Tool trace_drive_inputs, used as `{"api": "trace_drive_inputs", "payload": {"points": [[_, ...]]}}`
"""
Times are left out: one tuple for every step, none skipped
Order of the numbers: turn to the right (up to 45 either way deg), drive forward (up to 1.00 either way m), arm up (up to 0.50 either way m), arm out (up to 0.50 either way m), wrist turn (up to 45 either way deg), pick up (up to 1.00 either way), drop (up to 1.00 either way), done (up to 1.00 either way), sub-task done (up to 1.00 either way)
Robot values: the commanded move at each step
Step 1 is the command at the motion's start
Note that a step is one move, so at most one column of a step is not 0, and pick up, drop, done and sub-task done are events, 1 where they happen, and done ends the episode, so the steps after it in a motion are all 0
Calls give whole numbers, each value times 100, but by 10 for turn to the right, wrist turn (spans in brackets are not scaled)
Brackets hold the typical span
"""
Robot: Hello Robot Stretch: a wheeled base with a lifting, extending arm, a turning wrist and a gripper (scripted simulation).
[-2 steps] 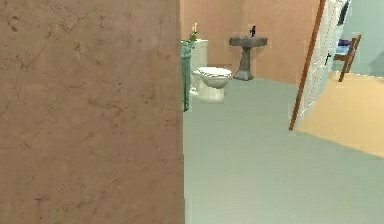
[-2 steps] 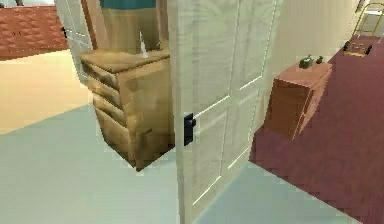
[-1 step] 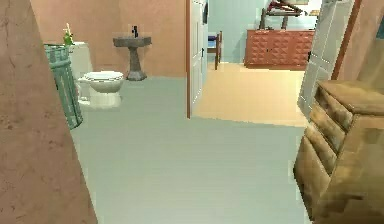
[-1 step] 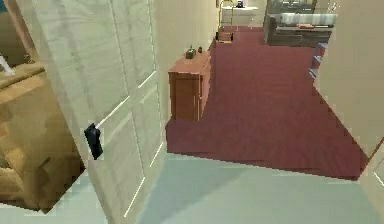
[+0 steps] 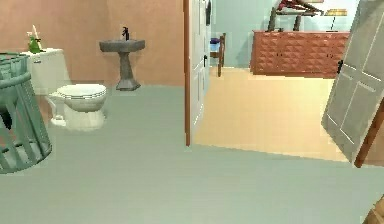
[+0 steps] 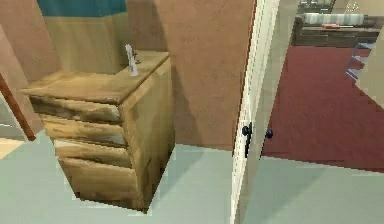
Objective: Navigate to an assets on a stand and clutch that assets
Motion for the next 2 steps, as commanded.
{"api": "trace_drive_inputs", "payload": {"points": [[270, 0, 0, 0, 0, 0, 0, 0, 0], [0, 100, 0, 0, 0, 0, 0, 0, 0]]}}
